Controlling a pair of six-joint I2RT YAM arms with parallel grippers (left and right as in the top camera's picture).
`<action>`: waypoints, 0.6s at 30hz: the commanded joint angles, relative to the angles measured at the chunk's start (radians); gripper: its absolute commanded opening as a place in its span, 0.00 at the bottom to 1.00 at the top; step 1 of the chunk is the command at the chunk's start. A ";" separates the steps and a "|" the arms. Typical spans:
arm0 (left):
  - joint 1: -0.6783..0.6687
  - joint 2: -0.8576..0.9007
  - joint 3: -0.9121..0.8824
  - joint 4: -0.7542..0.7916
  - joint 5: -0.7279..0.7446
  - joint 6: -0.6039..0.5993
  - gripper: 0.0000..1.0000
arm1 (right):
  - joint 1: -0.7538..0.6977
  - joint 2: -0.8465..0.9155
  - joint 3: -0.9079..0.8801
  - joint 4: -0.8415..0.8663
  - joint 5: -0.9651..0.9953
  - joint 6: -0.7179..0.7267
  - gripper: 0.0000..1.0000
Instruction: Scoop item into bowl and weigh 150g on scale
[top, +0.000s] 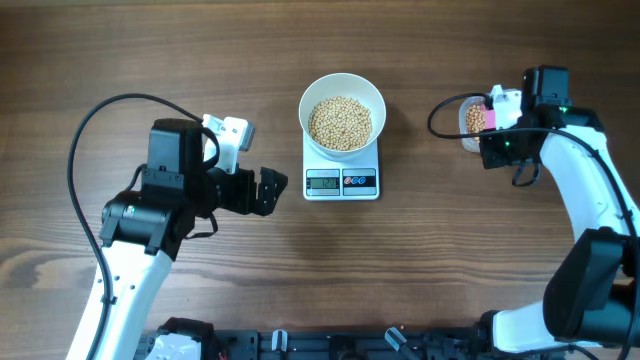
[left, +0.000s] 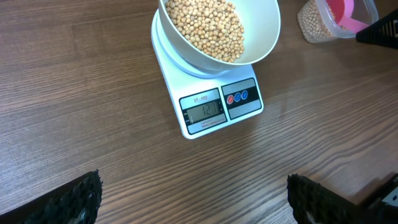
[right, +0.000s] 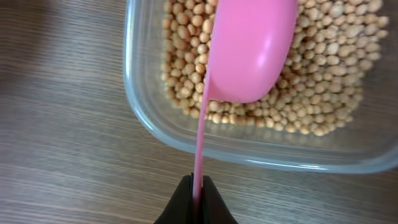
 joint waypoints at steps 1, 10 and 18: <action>0.005 0.005 0.002 -0.001 0.012 0.001 1.00 | -0.034 0.017 0.015 -0.012 -0.143 -0.001 0.04; 0.005 0.005 0.002 -0.001 0.012 0.001 1.00 | -0.181 0.021 0.015 -0.012 -0.420 0.029 0.04; 0.005 0.005 0.002 -0.001 0.012 0.001 1.00 | -0.275 0.032 0.015 -0.013 -0.662 0.084 0.04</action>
